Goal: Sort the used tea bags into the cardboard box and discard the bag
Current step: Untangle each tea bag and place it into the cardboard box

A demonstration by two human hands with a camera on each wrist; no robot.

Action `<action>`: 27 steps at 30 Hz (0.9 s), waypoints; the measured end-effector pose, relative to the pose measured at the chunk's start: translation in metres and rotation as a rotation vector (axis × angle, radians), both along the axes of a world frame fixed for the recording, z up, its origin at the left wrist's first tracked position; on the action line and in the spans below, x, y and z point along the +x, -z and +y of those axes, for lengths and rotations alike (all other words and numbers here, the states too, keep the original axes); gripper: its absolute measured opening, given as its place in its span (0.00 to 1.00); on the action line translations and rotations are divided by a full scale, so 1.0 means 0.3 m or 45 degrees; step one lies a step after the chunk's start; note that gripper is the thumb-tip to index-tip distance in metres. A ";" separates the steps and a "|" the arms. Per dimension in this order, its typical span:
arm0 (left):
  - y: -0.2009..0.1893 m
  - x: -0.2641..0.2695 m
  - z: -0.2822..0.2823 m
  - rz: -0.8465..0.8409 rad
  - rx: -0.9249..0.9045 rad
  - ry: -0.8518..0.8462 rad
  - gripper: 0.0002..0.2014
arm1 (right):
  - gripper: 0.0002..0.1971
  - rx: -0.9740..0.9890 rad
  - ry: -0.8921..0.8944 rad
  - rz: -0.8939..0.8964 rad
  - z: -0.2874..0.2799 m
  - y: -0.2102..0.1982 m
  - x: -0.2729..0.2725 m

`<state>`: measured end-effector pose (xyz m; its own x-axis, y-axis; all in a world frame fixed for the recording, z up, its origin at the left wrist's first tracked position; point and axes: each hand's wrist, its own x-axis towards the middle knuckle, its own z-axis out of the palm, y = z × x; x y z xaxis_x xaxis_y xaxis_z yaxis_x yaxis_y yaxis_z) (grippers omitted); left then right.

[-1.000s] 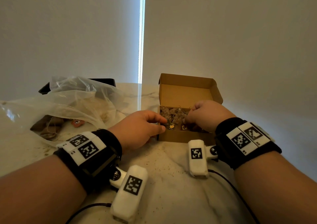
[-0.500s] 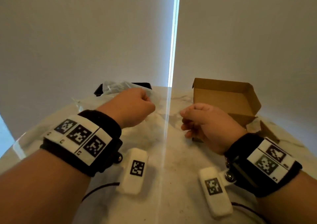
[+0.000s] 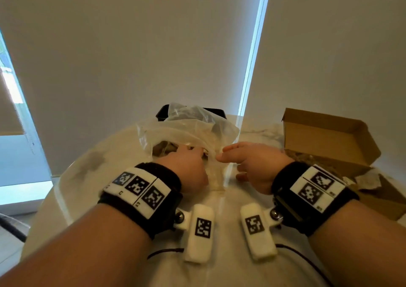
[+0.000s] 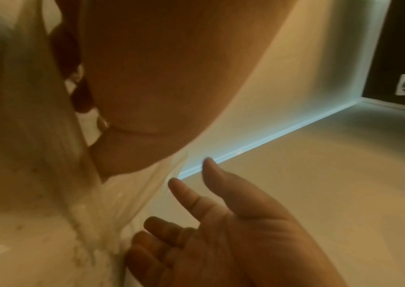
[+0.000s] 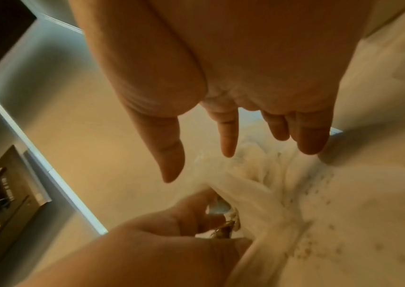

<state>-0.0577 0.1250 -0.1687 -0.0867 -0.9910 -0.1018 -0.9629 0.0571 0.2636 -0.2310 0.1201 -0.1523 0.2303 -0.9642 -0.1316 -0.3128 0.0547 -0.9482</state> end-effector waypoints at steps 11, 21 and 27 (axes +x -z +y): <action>0.007 0.002 -0.043 0.006 -0.270 0.020 0.24 | 0.08 -0.076 0.165 -0.158 -0.117 0.119 0.072; 0.035 0.044 -0.089 0.272 -0.120 -0.162 0.12 | 0.12 -0.123 0.304 -0.445 -0.174 0.170 0.070; 0.041 0.018 -0.100 0.130 -0.108 -0.123 0.17 | 0.41 -0.019 0.280 -0.584 -0.186 0.174 0.070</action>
<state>-0.0522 0.0951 -0.1810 0.0042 -0.9999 -0.0132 -0.9334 -0.0086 0.3587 -0.2099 0.0643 -0.2046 0.0527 -0.9973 -0.0507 0.1534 0.0582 -0.9865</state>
